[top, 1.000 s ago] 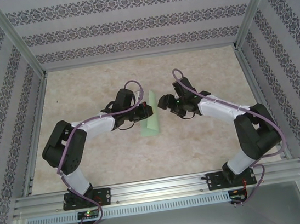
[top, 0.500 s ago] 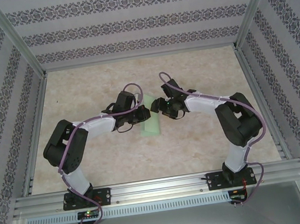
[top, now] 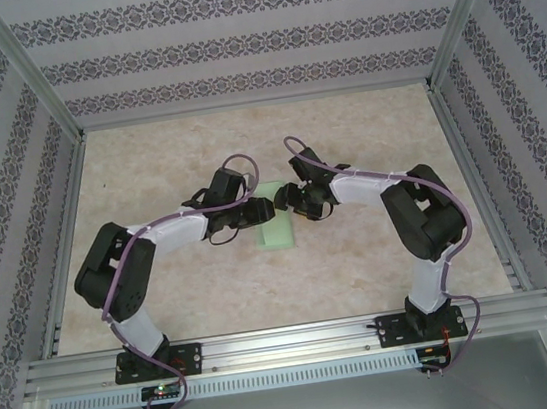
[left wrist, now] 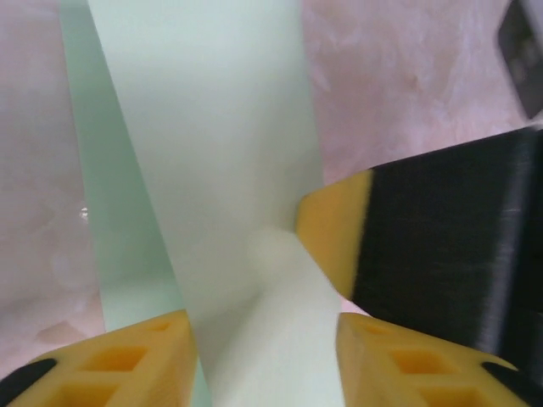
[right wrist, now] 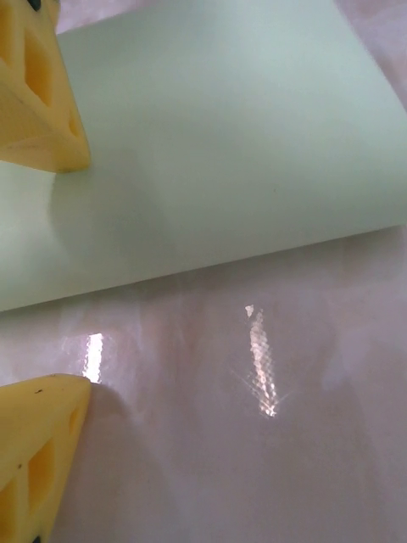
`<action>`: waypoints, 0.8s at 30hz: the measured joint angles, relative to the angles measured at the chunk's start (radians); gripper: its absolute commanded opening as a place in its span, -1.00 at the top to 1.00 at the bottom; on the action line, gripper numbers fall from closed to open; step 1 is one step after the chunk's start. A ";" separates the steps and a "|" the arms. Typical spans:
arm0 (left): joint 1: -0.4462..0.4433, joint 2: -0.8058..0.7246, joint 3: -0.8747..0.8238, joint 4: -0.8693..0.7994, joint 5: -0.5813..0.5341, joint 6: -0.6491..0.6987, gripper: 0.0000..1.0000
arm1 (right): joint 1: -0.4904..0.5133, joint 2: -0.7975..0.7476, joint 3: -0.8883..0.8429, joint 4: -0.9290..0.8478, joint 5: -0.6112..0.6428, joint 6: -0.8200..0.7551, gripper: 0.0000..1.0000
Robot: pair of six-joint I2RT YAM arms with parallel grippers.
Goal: Fold a paper plane with a square sheet of paper (pick it up from the middle)
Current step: First fold in half a square sheet of paper at the center of the table.
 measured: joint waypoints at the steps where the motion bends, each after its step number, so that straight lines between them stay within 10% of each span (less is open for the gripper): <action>1: 0.000 -0.018 -0.002 0.000 -0.007 0.001 0.01 | 0.000 0.002 0.001 -0.001 0.000 0.000 -0.30; 24: 0.000 -0.230 -0.090 -0.064 -0.245 -0.005 0.29 | 0.037 0.016 0.035 -0.018 0.121 0.085 -0.31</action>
